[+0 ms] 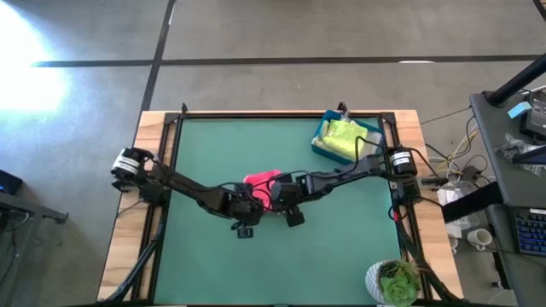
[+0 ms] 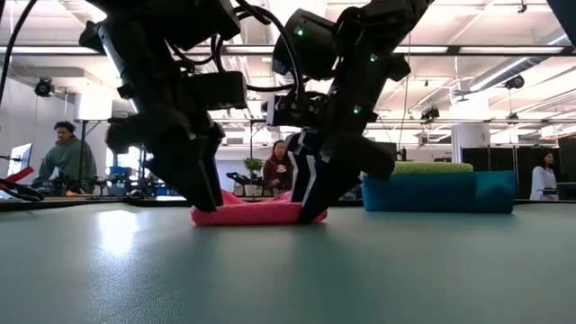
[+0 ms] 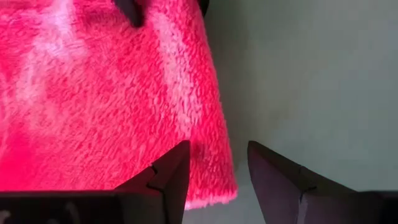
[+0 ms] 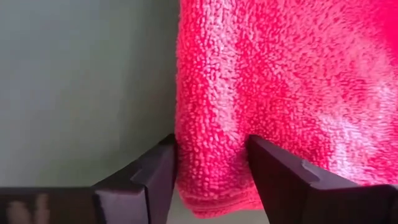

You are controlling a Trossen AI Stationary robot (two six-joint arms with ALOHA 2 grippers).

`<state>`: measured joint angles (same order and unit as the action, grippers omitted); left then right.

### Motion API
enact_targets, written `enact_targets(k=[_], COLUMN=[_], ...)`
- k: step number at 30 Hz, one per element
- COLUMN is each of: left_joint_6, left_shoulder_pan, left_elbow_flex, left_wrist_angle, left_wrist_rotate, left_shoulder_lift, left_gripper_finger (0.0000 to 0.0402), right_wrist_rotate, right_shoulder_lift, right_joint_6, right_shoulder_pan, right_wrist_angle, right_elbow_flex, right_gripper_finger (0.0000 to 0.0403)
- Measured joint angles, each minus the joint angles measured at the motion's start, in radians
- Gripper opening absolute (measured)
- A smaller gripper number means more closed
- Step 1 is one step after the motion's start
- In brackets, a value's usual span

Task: Fold microfiber towels
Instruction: Put the folded pink microfiber cloth into the blue bin

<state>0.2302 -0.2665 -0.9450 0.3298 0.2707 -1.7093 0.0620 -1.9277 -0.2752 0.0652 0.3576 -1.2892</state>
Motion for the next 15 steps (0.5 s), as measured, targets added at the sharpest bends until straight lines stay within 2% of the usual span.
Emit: enact_targets(k=[3, 7, 10, 15], left_joint_6=[-0.001, -0.008, -0.002, -0.005], left_shoulder_pan=[0.000, 0.000, 0.000, -0.001], left_elbow_flex=[-0.015, -0.022, -0.016, -0.013], left_wrist_angle=[0.039, 0.050, 0.041, 0.018], left_wrist_rotate=[0.001, 0.000, -0.037, -0.069], left_shoulder_lift=[0.013, 0.026, 0.021, -0.013], left_gripper_finger=[0.0145, 0.0145, 0.0145, 0.0145], right_wrist_rotate=[0.001, -0.002, -0.002, -0.010], right_shoulder_lift=[-0.023, -0.037, -0.037, -0.039], right_joint_6=[0.008, 0.015, 0.028, 0.047], right_shoulder_pan=[0.000, 0.001, 0.002, 0.002], right_wrist_angle=[0.002, 0.014, 0.015, 0.040], right_elbow_flex=[-0.002, -0.001, -0.001, -0.029], right_gripper_finger=[0.0175, 0.0136, 0.0111, 0.0096])
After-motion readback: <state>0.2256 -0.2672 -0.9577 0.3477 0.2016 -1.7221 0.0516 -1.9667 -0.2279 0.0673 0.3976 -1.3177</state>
